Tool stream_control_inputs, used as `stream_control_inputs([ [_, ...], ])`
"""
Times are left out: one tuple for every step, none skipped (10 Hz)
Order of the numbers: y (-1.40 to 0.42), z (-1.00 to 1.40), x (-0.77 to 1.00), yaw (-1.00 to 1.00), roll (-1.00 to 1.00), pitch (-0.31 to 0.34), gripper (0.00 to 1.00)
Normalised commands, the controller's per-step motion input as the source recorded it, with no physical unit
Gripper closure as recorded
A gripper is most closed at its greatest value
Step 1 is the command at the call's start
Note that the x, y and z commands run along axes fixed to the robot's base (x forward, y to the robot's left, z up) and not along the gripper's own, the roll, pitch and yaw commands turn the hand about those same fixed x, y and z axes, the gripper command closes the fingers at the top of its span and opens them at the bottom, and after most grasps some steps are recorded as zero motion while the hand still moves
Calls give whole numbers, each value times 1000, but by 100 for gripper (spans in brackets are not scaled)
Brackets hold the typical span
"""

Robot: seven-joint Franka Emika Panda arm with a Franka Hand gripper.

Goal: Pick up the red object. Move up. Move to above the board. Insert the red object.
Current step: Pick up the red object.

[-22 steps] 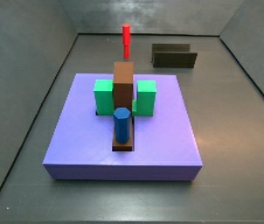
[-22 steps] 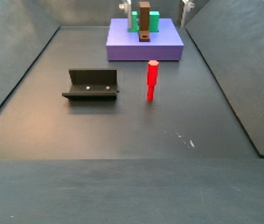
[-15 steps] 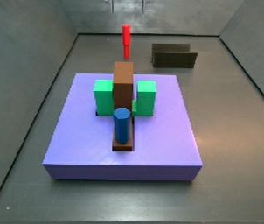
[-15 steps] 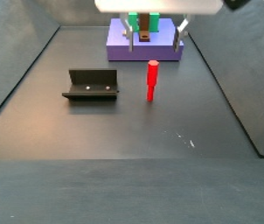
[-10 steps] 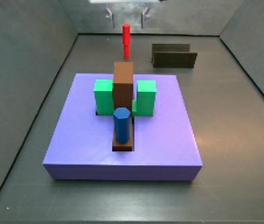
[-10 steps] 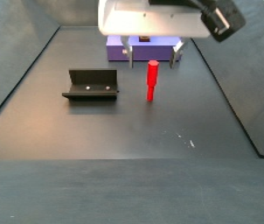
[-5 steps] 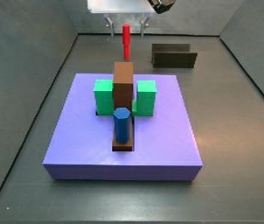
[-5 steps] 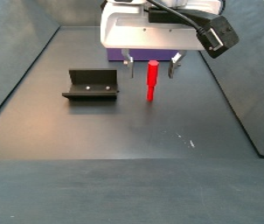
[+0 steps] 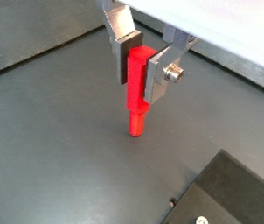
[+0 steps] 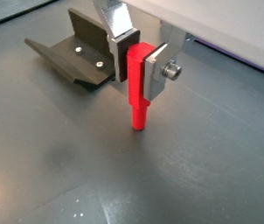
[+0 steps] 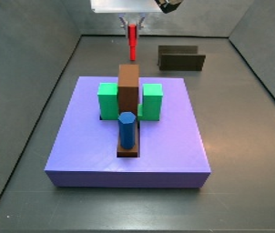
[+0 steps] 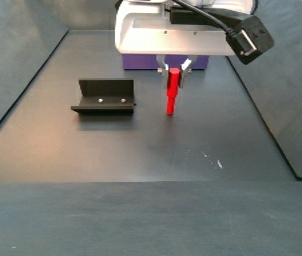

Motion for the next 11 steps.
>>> stream_control_inputs([
  [0, 0, 0, 0, 0, 0, 100],
  [0, 0, 0, 0, 0, 0, 100],
  [0, 0, 0, 0, 0, 0, 100],
  [0, 0, 0, 0, 0, 0, 100],
  [0, 0, 0, 0, 0, 0, 100],
  [0, 0, 0, 0, 0, 0, 100],
  [0, 0, 0, 0, 0, 0, 100],
  [0, 0, 0, 0, 0, 0, 100],
  [0, 0, 0, 0, 0, 0, 100],
  [0, 0, 0, 0, 0, 0, 100],
  [0, 0, 0, 0, 0, 0, 100],
])
